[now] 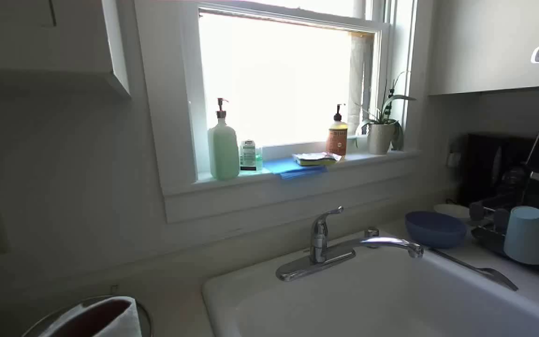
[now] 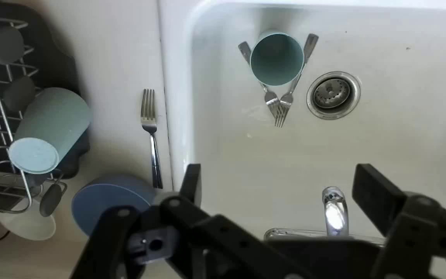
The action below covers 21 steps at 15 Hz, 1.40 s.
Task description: Pour the contents of the blue bowl into the grey cup in the sink
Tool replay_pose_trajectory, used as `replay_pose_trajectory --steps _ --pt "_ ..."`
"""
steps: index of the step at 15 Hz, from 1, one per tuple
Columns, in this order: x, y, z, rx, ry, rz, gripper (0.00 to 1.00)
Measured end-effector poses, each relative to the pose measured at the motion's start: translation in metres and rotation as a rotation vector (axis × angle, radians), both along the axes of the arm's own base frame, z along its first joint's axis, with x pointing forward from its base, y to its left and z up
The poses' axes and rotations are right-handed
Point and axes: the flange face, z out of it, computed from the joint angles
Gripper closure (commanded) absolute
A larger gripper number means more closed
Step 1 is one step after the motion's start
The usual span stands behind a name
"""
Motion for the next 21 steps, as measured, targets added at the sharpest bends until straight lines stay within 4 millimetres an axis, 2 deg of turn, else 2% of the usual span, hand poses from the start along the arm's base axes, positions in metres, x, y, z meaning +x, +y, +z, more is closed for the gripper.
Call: replay_pose_trajectory --steps 7,9,11,15,21 --pt "0.000 0.000 0.000 0.001 -0.001 -0.003 0.00" --pt "0.008 -0.009 0.006 0.012 -0.054 -0.070 0.00" --pt "0.023 -0.035 0.015 0.030 -0.111 -0.160 0.00" --pt "0.058 -0.105 0.023 0.085 -0.166 -0.296 0.00" --pt "0.107 -0.203 -0.005 0.221 -0.213 -0.450 0.00"
